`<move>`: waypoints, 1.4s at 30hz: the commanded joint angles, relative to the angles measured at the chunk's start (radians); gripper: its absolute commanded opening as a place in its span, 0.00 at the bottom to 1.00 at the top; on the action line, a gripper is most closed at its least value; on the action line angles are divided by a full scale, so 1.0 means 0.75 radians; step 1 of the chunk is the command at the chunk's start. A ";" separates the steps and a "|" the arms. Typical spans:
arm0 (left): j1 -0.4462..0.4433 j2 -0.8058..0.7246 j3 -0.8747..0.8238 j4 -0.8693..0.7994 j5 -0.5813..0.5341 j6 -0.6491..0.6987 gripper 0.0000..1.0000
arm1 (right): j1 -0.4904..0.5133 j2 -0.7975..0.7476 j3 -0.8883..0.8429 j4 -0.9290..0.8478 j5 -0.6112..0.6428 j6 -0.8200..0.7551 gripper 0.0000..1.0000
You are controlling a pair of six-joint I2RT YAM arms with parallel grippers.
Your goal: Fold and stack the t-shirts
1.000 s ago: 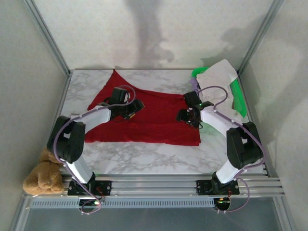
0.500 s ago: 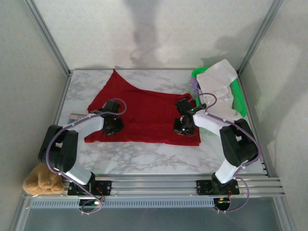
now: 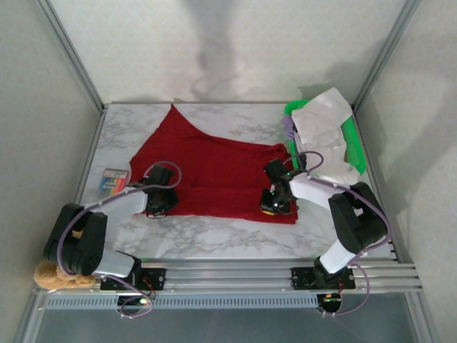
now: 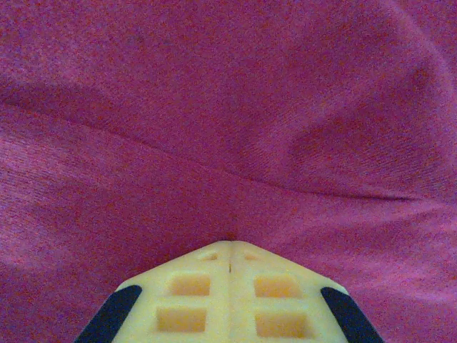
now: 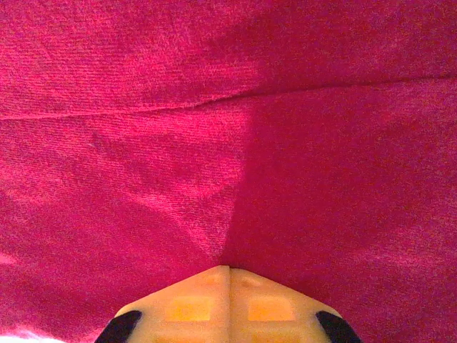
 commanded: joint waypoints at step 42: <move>0.275 0.391 0.335 -0.251 -0.185 0.088 0.00 | 0.170 0.182 0.029 0.008 -0.257 0.049 0.06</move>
